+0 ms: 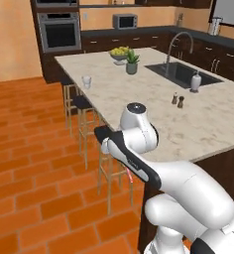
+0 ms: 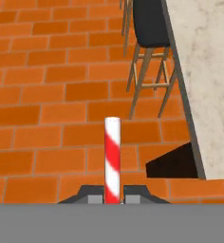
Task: Take a straw from the drawer in front and place it inside the glass cup on the dining counter.
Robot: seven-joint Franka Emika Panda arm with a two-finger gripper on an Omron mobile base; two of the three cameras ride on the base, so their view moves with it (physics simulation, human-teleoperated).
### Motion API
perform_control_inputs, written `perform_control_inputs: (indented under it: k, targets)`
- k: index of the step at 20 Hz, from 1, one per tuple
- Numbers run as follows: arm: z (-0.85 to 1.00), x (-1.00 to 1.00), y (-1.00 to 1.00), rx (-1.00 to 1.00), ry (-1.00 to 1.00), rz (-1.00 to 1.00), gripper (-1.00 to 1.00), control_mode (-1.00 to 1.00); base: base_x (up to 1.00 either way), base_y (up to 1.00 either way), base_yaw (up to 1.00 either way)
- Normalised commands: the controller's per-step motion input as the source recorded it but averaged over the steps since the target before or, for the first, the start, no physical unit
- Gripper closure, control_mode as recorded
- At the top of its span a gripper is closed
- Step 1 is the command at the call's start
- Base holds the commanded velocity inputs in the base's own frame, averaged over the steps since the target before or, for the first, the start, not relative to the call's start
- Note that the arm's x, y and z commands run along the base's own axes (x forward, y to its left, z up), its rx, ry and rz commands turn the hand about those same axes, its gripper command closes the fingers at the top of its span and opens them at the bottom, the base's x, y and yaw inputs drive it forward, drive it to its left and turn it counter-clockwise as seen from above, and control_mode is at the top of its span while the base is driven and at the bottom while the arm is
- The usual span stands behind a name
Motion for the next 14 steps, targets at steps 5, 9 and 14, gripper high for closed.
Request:
perform_control_inputs:
  k: [5, 9, 14]
  targets:
    - [0.0, 0.0, 0.0, 0.0, 0.0, 0.0, 1.0, 1.0, 0.39, 1.0, -0.44]
    - [0.0, 0.0, 0.0, 0.0, 0.0, 0.0, 1.0, 1.0, 0.64, 0.99, -0.46]
    - [0.0, 0.0, 0.0, 0.0, 0.0, 0.0, 1.0, 1.0, 0.59, 1.0, -0.47]
